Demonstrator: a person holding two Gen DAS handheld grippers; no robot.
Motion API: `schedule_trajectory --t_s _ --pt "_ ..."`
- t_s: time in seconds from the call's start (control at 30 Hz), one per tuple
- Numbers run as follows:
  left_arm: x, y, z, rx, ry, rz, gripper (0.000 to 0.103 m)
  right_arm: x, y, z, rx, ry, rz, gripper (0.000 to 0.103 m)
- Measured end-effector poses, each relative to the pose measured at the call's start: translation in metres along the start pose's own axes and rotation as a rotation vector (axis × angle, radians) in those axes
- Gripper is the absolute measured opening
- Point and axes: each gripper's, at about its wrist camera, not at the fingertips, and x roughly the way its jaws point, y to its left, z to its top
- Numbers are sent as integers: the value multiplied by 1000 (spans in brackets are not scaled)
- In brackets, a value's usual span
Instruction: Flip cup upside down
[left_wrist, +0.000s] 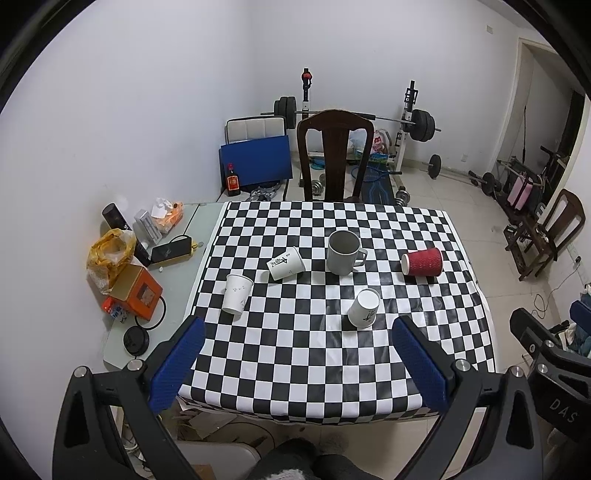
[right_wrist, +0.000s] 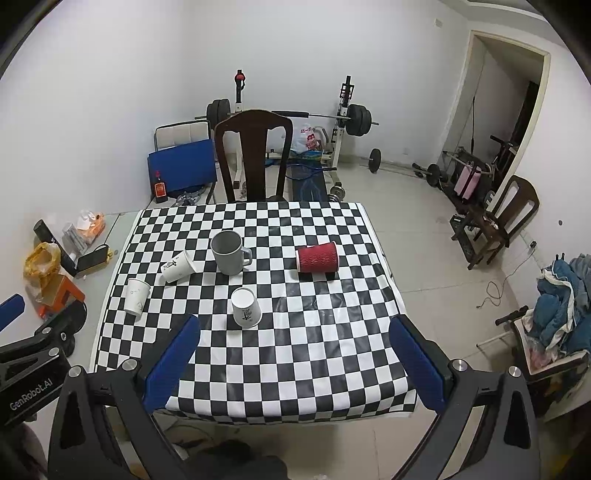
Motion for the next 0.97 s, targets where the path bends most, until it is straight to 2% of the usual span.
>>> schedule_trajectory --t_s 0.97 --pt "-8 1 1 2 1 -12 103 0 3 -1 1 16 12 103"
